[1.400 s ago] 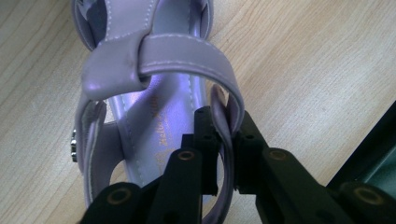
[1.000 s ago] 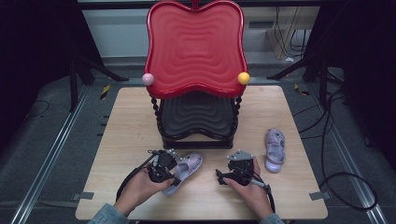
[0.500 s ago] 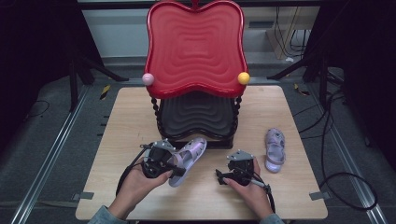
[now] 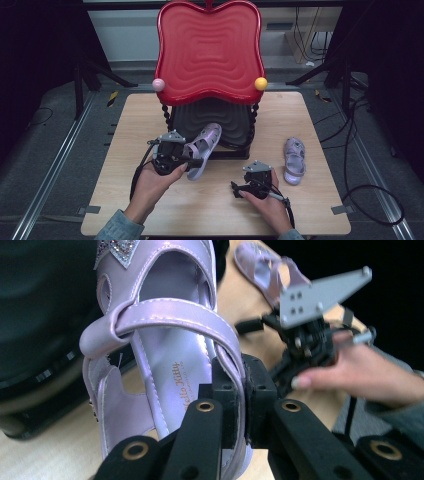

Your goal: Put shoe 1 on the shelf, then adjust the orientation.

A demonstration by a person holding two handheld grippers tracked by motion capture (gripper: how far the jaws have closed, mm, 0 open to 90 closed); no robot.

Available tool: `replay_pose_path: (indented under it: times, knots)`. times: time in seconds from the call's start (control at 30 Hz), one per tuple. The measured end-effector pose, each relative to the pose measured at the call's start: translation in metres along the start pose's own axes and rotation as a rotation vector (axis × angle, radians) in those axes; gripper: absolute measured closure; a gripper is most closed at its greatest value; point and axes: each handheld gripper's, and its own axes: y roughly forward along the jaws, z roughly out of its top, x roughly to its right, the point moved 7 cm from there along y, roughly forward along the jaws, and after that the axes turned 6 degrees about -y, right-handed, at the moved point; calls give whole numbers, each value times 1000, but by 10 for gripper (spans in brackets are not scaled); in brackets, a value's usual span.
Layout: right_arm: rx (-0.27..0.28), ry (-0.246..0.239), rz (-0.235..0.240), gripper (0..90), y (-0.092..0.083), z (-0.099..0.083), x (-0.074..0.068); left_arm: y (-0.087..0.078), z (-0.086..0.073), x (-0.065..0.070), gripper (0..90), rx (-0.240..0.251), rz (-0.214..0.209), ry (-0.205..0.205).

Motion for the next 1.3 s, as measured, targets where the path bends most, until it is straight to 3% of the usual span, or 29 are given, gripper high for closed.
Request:
replay_pose_path:
  times: [0.17, 0.53, 0.93, 1.1, 1.2, 1.3]
  knots:
    - [0, -1, -1, 33, 0, 0, 0, 1, 13, -3, 857, 60, 21, -15]
    - [-1, -2, 0, 33, 0, 0, 0, 8, 28, -8, 858, 106, 40, -35]
    - [-1, 0, -1, 33, 0, 0, 0, 26, 61, -8, 858, 258, 65, -56]
    - [-2, 0, 0, 33, 0, 0, 0, 43, 70, -16, 859, 289, 120, -53]
    - [-2, -1, -1, 33, 0, 0, 0, 48, 75, -20, 860, 319, 115, -79]
    - [-2, -1, -1, 33, 0, 0, 0, 50, 79, -24, 860, 342, 154, -47]
